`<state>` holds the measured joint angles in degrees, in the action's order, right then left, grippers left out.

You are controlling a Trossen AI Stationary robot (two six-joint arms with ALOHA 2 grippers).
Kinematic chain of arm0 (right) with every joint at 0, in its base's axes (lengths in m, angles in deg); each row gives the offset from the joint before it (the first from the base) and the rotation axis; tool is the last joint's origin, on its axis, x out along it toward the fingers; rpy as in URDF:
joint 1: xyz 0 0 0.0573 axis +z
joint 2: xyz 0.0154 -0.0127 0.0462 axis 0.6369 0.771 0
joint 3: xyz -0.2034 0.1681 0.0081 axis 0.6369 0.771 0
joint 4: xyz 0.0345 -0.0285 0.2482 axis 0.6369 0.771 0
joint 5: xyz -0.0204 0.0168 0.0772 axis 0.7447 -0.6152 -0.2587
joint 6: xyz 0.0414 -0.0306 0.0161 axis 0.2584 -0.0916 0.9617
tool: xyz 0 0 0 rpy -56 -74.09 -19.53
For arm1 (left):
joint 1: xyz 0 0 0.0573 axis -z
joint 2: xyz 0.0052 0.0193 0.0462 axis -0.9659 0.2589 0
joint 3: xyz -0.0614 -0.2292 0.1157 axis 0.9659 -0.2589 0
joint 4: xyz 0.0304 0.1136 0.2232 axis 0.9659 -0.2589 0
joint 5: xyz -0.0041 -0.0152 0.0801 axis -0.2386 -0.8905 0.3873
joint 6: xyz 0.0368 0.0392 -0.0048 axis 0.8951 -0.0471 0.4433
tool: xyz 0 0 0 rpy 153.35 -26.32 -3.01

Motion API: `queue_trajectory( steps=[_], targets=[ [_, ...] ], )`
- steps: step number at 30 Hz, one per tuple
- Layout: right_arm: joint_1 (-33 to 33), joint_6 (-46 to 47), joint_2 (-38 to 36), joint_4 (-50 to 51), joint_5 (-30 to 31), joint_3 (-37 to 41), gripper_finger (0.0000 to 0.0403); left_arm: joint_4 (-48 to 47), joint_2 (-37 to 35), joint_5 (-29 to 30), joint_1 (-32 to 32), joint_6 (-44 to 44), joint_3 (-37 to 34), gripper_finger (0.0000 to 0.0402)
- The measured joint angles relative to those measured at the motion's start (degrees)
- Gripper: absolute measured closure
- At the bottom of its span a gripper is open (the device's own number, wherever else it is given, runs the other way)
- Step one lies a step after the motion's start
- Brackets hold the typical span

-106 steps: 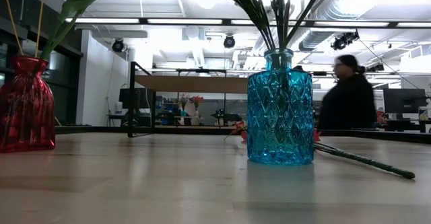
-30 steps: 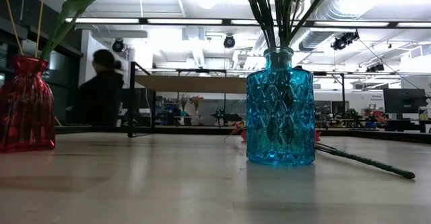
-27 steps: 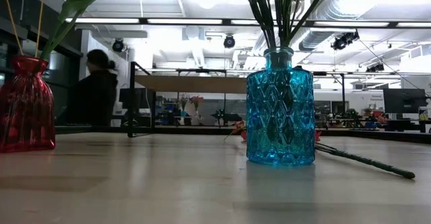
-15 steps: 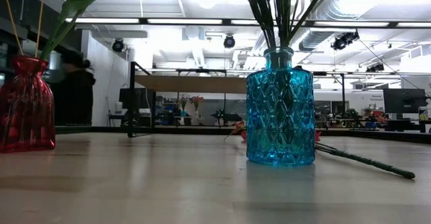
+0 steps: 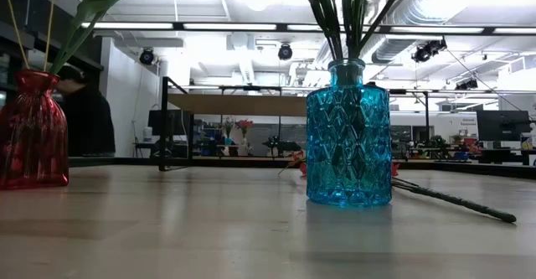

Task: Pick and place flowers into a vace then onto a shelf
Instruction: Put the red flowers into the red vase

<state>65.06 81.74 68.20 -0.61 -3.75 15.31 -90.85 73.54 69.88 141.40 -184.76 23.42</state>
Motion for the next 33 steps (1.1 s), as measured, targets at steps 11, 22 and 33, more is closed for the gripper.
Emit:
queue_trajectory(
  steps=[11, 22, 33],
  targets=[
    [-4.5, 1.6, 0.0, 1.4, -8.4, 0.0, 0.0149, 0.0, 0.0, 0.1, 0.0, 0.0, 0.0, 0.0016],
    [-4.5, 2.4, 0.0, -2.0, -11.0, 0.0, 0.0149, 0.0, 0.0, 1.4, 0.0, 1.1, 0.0, 0.0016],
    [-4.5, 2.5, 0.0, -13.3, -13.2, 0.0, 0.0149, 0.0, 0.0, 1.6, 0.0, 1.1, 0.0, 0.0016]
  ],
)
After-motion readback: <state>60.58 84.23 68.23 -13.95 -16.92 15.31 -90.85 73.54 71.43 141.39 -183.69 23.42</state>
